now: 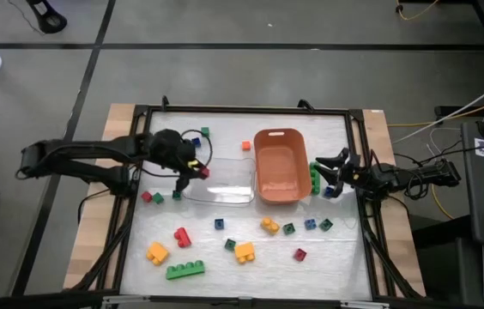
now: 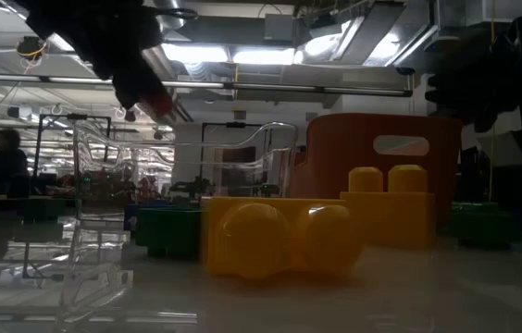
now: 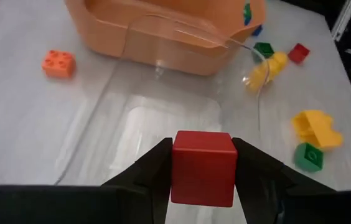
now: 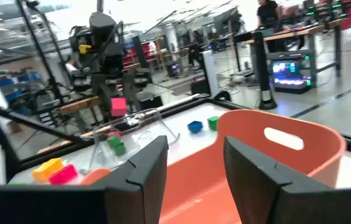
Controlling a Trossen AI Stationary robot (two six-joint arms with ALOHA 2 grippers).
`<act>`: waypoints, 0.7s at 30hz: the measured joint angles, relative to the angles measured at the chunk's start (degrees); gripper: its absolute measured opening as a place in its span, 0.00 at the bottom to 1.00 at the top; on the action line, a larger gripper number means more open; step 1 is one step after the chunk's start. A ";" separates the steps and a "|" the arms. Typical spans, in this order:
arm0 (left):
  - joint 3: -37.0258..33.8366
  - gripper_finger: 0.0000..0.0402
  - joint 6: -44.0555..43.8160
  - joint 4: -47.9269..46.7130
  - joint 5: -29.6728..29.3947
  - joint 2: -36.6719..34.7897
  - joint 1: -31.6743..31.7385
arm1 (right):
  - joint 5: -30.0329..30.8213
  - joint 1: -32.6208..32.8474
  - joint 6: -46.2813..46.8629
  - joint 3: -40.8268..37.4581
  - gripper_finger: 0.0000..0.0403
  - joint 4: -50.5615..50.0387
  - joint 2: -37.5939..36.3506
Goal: Sort blocks by size
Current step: Put the small red block into the transparent bin
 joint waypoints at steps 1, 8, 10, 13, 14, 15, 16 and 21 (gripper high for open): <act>0.00 0.34 -0.64 0.78 -0.91 1.17 -0.69 | -0.55 0.00 0.00 0.21 0.39 -0.56 0.00; 0.00 0.34 -3.31 4.71 -5.03 8.43 -3.47 | -4.65 0.00 0.01 5.39 0.39 -5.66 0.06; 0.00 0.34 -3.66 6.11 -5.03 10.03 -3.85 | -5.48 0.00 0.00 7.06 0.39 -7.99 0.29; 0.00 0.34 -1.75 7.18 -5.03 11.67 -4.00 | -5.55 0.00 0.00 9.56 0.39 -11.02 0.35; 0.00 0.34 -1.17 7.30 -5.01 12.01 -4.01 | -5.56 0.00 0.00 10.31 0.39 -12.54 0.35; 0.00 0.34 -1.12 7.22 -5.04 12.26 -4.01 | -5.55 0.00 0.01 11.17 0.39 -14.03 0.39; -0.01 0.34 -1.60 7.29 -5.06 12.55 -4.14 | -5.55 0.00 0.00 12.02 0.39 -15.20 0.39; -0.02 0.35 -3.39 10.25 -8.58 14.68 -5.95 | -6.40 0.00 0.02 15.86 0.39 -21.32 0.39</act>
